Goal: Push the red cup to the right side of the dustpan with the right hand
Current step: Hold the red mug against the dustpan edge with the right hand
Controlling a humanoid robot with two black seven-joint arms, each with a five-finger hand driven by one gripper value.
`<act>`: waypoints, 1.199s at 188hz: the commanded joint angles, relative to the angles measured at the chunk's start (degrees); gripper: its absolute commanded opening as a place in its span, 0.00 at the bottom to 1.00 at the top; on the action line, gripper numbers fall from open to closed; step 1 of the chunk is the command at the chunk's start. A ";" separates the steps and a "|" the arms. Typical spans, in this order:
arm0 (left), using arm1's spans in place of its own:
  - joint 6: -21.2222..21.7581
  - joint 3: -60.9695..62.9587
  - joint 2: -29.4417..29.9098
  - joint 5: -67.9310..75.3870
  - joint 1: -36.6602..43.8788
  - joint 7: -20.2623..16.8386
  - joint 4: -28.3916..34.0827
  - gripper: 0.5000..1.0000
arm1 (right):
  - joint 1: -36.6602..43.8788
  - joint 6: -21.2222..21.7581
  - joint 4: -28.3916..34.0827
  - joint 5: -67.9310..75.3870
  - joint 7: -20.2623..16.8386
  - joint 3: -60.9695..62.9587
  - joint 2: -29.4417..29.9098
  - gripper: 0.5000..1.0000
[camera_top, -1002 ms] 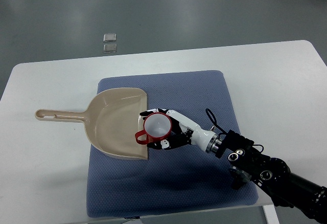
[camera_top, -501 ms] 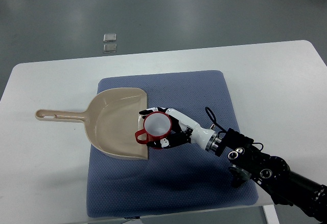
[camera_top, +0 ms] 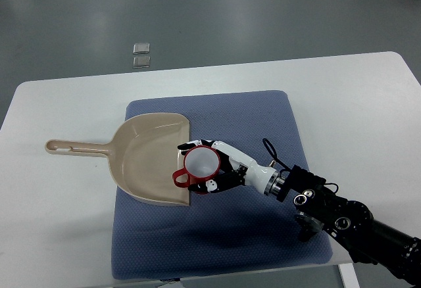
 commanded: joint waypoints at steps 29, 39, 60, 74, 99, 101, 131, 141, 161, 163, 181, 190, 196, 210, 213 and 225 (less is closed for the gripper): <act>0.03 0.00 0.00 0.00 0.00 -0.06 0.00 1.00 | 0.00 0.01 0.00 0.05 0.00 0.18 0.00 0.79; 0.03 0.00 0.00 0.00 0.00 -0.06 0.00 1.00 | 0.00 0.01 0.00 0.05 0.00 0.18 0.00 0.79; -0.05 0.00 0.00 0.00 0.00 -0.06 0.00 1.00 | 0.00 0.01 -0.09 0.05 0.00 0.27 0.00 0.79; 0.03 0.00 0.00 0.00 0.00 -0.06 0.00 1.00 | 0.00 0.01 -0.09 0.23 0.00 0.36 0.00 0.79; -0.05 0.00 0.00 0.00 0.00 -0.06 0.00 1.00 | 0.00 0.71 -0.09 0.32 0.00 0.53 0.00 0.79; 0.03 0.00 0.00 0.00 0.00 0.03 0.00 1.00 | 0.00 0.89 -0.09 0.40 0.00 0.53 0.00 0.79; 0.03 0.00 0.00 0.00 0.00 0.03 0.00 1.00 | 0.00 1.94 0.00 0.49 0.00 0.88 -0.09 0.79; -0.05 0.00 0.00 0.00 0.00 0.03 0.00 1.00 | 0.00 2.21 -0.09 0.49 0.00 0.97 -0.62 0.79; 0.03 0.00 0.00 0.00 0.00 -0.06 0.00 1.00 | 0.00 2.30 0.00 0.58 0.00 1.06 -1.14 0.79; -0.05 0.00 0.00 0.00 0.00 0.03 0.00 1.00 | 0.00 2.30 -0.09 0.58 0.00 1.06 -1.14 0.79; -0.05 0.00 0.00 0.00 0.00 -0.06 0.00 1.00 | 0.00 2.30 -0.09 0.58 0.00 1.06 -1.58 0.79; -0.05 0.00 0.00 0.00 0.00 0.03 0.00 1.00 | 0.00 2.30 -0.09 0.58 0.00 1.06 -1.85 0.79; -0.05 0.00 0.00 0.00 0.00 0.03 0.00 1.00 | 0.00 2.30 0.00 0.58 0.00 1.06 -1.85 0.79; 0.03 0.00 0.00 0.00 0.00 0.03 0.00 1.00 | 0.00 2.38 -0.09 0.58 0.00 1.06 -2.11 0.79; 0.03 0.00 0.00 0.00 0.00 0.03 0.00 1.00 | 0.00 2.30 -0.09 0.58 0.00 1.06 -2.20 0.79; 0.03 0.00 0.00 0.00 0.00 0.03 0.00 1.00 | 0.00 2.38 -0.09 0.58 0.00 1.06 -2.55 0.79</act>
